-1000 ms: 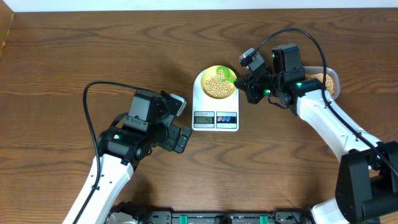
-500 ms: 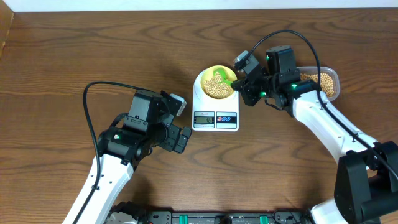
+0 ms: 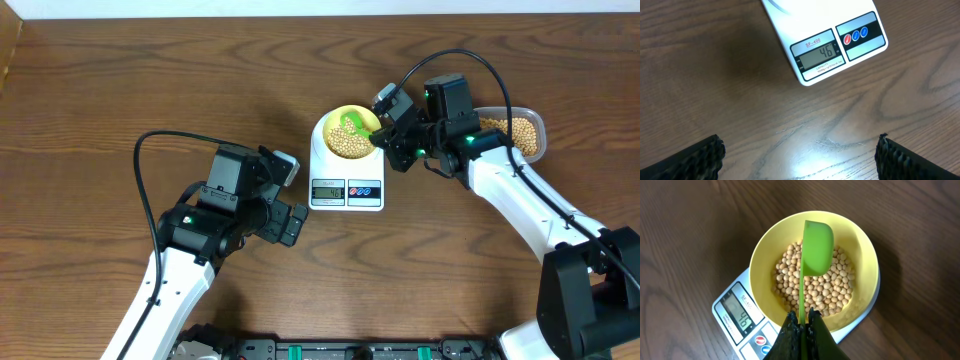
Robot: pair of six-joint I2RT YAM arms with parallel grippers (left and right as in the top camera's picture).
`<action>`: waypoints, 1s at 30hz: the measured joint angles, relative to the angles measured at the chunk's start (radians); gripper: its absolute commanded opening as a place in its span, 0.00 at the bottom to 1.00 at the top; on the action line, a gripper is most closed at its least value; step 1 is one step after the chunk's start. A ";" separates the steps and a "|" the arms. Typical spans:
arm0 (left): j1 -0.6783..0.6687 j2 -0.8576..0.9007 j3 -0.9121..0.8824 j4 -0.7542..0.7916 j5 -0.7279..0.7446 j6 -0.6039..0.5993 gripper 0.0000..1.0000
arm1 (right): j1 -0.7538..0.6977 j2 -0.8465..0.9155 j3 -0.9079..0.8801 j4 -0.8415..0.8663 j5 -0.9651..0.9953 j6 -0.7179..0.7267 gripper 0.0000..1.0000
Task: Scoop item into bowl and weigh 50g on scale
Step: 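Tilt the scoop slowly with the right gripper, trickling soybeans into the bowl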
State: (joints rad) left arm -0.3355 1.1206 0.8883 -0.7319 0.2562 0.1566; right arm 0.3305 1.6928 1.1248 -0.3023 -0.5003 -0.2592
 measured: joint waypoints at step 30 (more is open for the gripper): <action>0.000 0.000 0.000 0.000 0.000 0.000 0.98 | 0.000 0.000 0.000 0.000 0.000 0.043 0.01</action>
State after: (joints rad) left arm -0.3355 1.1206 0.8883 -0.7319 0.2562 0.1566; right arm 0.3305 1.6928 1.1248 -0.3019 -0.5003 -0.2157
